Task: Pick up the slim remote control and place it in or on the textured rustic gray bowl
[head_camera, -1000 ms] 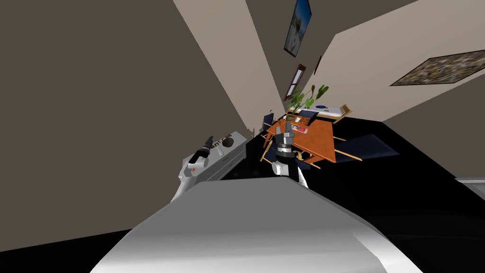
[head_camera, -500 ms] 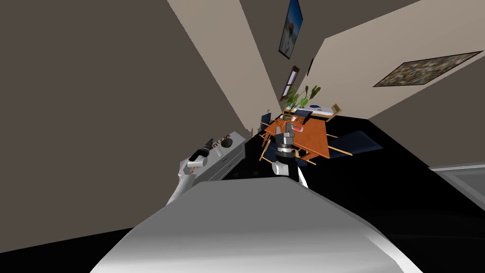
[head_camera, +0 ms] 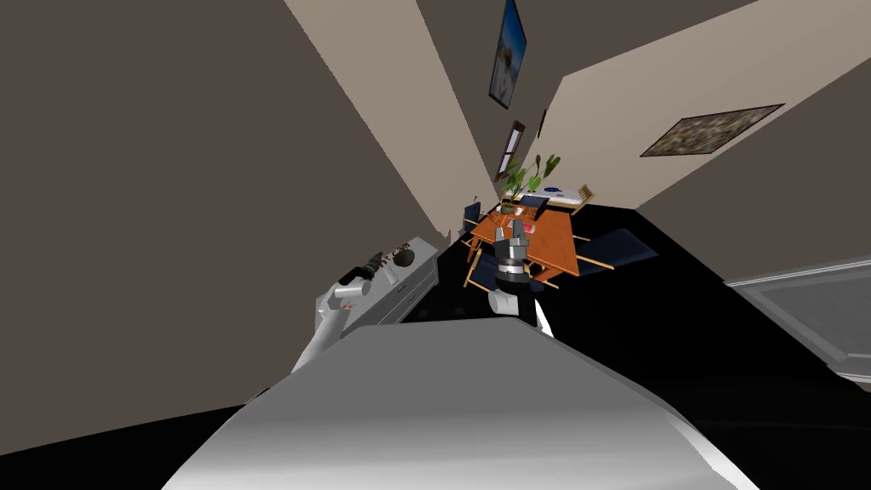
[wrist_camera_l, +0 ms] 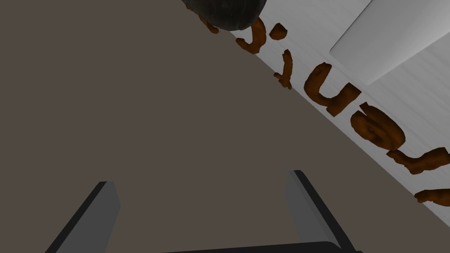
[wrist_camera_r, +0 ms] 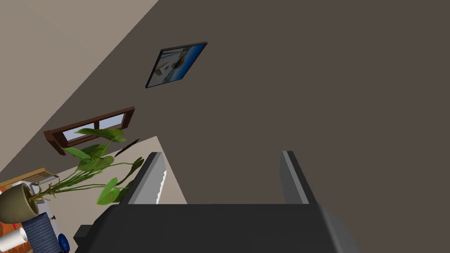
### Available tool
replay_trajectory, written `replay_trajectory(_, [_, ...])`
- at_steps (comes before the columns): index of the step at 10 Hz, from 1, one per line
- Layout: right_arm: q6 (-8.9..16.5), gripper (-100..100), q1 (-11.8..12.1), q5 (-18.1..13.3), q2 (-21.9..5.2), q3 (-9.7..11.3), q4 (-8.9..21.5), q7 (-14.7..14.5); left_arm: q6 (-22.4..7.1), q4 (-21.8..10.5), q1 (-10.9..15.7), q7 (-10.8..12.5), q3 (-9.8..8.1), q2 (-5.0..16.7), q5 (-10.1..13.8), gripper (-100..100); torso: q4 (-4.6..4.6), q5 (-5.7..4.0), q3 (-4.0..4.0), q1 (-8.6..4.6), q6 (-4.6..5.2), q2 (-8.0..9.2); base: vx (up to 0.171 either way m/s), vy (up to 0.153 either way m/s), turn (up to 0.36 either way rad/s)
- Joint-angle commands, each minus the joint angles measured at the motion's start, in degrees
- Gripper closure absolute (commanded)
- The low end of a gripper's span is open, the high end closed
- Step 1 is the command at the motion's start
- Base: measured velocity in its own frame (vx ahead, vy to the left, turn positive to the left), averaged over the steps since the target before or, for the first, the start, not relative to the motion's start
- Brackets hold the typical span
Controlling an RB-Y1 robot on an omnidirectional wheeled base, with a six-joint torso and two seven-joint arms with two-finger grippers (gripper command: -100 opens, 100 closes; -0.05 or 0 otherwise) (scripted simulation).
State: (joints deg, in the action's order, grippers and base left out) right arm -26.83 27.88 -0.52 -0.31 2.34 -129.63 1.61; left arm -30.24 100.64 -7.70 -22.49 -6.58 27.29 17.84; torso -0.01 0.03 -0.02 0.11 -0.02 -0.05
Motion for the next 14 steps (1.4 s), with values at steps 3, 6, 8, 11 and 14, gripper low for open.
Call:
replay_trajectory(3, [0.00, 0, 0.00, 0.00, 0.00, 0.00, 0.00, 0.00, -5.61, -3.24, 1.36, -1.68, -0.35, 1.31, 2.09, -100, 0.00, 0.00, 0.00, 0.01, 0.00, 0.00, -0.003, 0.022, -0.122])
replay_trajectory(6, [0.00, 0, 0.00, 0.00, 0.00, 0.00, 0.00, 0.00, -10.23, -5.42, 2.35, -2.69, -0.57, 2.12, 3.42, -100, 0.00, -0.01, 0.00, -0.03, 0.00, 0.01, -0.003, 0.017, -0.095])
replay_trajectory(8, [0.00, 0, 0.00, 0.00, 0.00, 0.00, 0.00, 0.00, -13.07, -7.59, 3.30, -3.66, -0.78, 2.90, 4.73, -100, 0.00, 0.00, 0.00, 0.01, -0.02, 0.00, -0.004, 0.024, -0.111])
replay_trajectory(11, [0.00, 0, 0.00, 0.00, 0.00, 0.00, 0.00, 0.00, -17.19, -9.74, 4.22, -4.59, -0.99, 3.67, 6.01, -100, -0.01, 0.00, -0.01, -0.01, -0.01, -0.01, -0.001, 0.021, -0.085])
replay_trajectory(14, [0.00, 0, 0.00, 0.00, 0.00, 0.00, 0.00, 0.00, -20.80, -11.85, 5.13, -5.46, -1.21, 4.41, 7.26, -100, 0.00, 0.00, -0.01, -0.03, -0.01, -0.02, -0.001, 0.017, -0.085])
